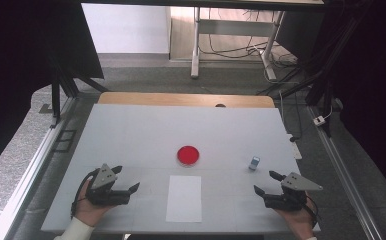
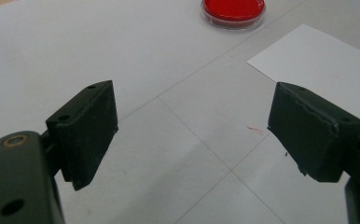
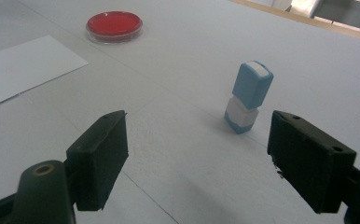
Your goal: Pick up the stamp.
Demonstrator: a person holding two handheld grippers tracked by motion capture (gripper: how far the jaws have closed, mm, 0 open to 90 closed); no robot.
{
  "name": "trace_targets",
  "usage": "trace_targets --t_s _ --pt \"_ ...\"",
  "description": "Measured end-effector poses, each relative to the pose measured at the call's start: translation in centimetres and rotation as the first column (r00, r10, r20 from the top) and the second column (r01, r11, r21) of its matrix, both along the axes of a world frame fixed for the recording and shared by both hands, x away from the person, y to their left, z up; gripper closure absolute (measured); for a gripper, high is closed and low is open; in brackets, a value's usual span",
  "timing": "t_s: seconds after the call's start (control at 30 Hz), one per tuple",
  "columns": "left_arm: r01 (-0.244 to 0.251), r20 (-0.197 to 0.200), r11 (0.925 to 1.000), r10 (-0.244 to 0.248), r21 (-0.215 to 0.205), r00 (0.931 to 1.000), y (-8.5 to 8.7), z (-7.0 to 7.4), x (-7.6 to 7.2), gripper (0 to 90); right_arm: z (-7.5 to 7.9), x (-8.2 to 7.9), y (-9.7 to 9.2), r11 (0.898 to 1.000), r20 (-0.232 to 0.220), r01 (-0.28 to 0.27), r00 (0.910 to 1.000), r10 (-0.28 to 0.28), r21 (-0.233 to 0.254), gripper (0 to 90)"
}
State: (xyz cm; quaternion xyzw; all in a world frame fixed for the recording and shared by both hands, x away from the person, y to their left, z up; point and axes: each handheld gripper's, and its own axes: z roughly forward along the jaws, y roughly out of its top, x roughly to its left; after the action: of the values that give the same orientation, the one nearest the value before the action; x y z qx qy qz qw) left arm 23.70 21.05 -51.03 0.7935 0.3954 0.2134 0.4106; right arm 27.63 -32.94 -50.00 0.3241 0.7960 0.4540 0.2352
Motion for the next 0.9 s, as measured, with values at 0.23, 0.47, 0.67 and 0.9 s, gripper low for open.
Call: trace_targets --t_s 0.23,0.47,0.67,0.9 --pt "0.004 0.002 1.0 -0.004 0.001 1.0 -0.2 0.0 0.1 15.6 0.3 0.1 0.4 1.0 0.004 -0.001 1.0 0.0 0.006 20.0" --pt "0.005 0.009 0.9999 -0.005 0.011 0.9999 -0.3 -0.1 0.2 15.7 1.4 0.2 1.0 1.0 0.014 0.012 0.9998 -0.012 0.006 21.2" --pt "0.008 0.009 0.9999 -0.008 0.014 0.9999 -0.4 -0.2 0.3 15.8 2.7 0.8 1.7 1.0 0.011 0.025 0.9996 -0.025 -0.002 21.7" --pt "0.003 0.01 0.9998 -0.004 0.022 0.9999 -0.5 -0.2 0.4 15.9 4.4 2.4 2.1 0.999 0.005 0.035 0.9994 -0.035 -0.008 21.5"
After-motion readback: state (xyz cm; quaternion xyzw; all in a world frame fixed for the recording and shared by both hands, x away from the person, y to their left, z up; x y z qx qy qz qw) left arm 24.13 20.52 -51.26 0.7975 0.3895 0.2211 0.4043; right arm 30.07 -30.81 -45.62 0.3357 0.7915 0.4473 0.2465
